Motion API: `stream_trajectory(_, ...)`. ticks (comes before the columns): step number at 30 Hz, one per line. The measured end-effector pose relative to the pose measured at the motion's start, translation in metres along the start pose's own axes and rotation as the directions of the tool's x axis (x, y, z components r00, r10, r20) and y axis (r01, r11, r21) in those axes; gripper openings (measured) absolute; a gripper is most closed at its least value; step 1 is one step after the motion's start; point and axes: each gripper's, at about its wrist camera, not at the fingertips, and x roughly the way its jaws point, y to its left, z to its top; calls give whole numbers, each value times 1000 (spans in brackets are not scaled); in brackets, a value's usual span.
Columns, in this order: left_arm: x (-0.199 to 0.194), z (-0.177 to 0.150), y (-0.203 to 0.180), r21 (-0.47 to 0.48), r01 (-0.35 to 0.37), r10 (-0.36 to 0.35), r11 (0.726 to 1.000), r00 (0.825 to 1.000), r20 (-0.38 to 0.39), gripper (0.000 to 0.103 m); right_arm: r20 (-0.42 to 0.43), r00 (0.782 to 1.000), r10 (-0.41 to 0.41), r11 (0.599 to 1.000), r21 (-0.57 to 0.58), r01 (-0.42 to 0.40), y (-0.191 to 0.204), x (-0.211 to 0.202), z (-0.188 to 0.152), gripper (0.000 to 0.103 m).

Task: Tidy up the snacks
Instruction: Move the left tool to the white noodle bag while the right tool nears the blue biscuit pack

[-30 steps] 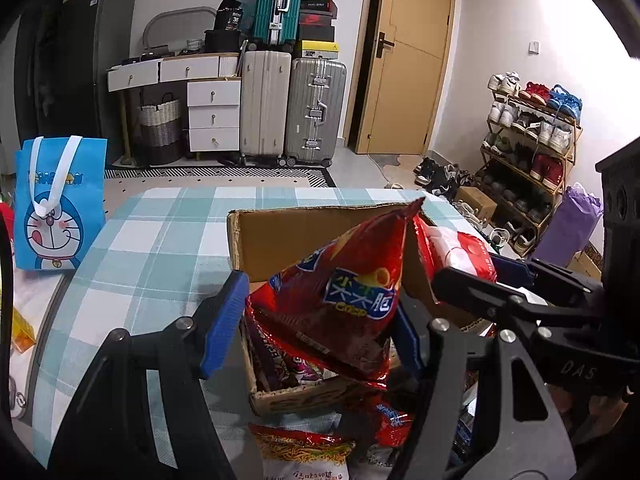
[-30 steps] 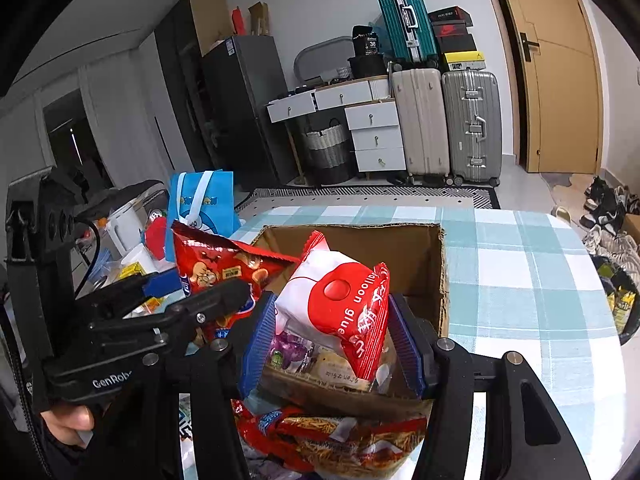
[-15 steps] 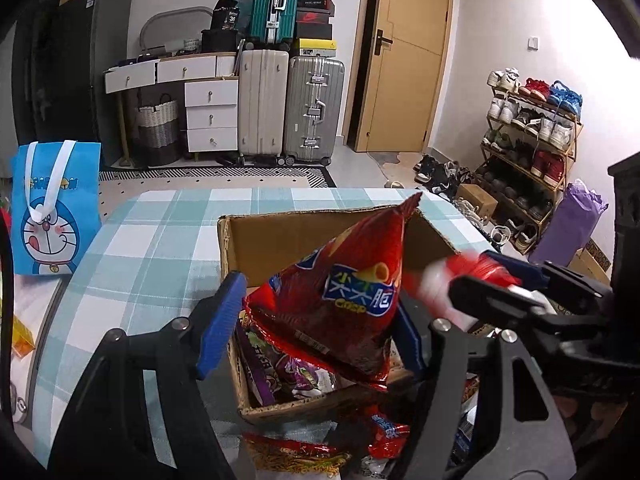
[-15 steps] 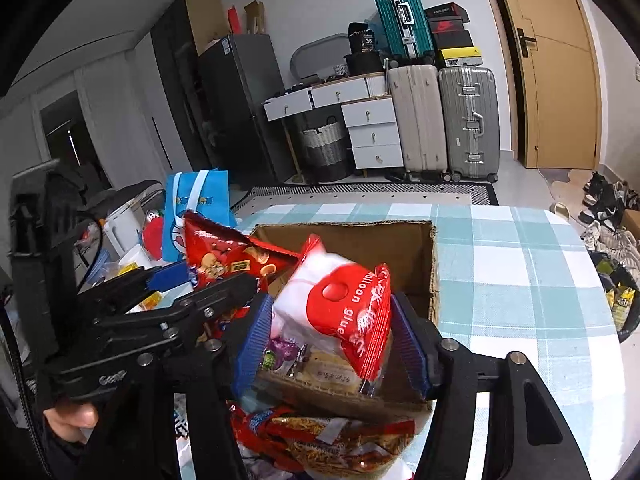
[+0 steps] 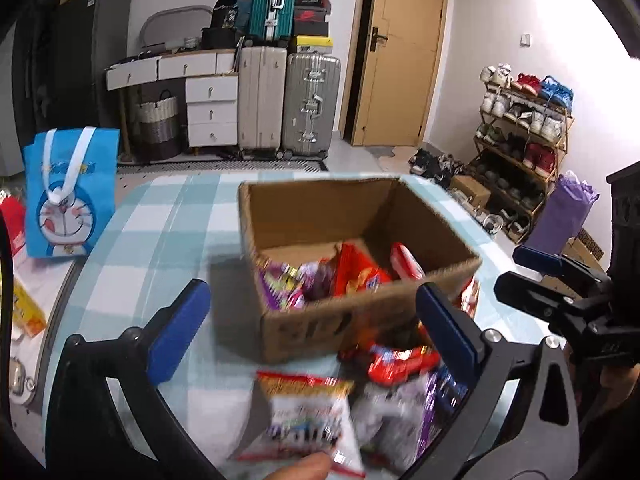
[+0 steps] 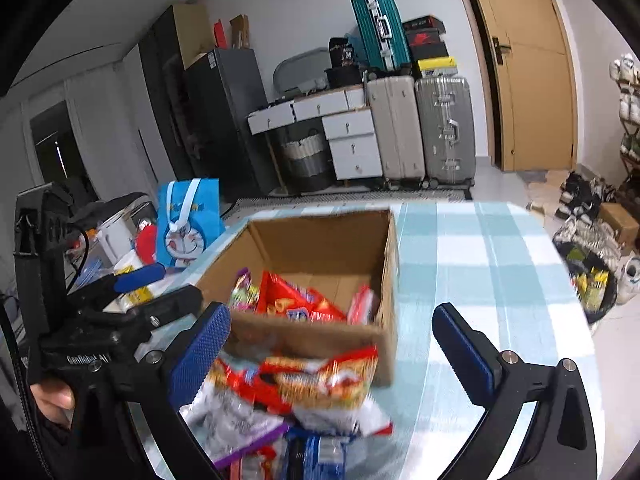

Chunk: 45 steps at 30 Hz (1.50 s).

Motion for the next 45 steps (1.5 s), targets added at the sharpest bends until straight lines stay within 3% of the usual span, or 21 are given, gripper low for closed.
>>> stream_trajectory(13,-19,-64,16,23,-21,23,1000,995,-100,102,-149,986,-70,997,-37,65,11,-4,-62,102)
stream_trajectory(25,6,-69,24,2,-25,25,1000,981,-190,102,-250,961,-122,991,-93,101,10,12,-72,102)
stream_trajectory(28,11,-72,23,2,-28,28,1000,979,-200,102,-279,953,-119,986,-148,80,9,16,-78,102)
stream_trajectory(32,18,-75,23,4,-28,28,1000,976,-217,102,-317,944,-93,992,-114,60,0,22,-83,102)
stream_trajectory(45,33,-81,28,-21,-21,15,1000,967,-253,102,-385,917,-106,987,-155,49,4,40,-99,102)
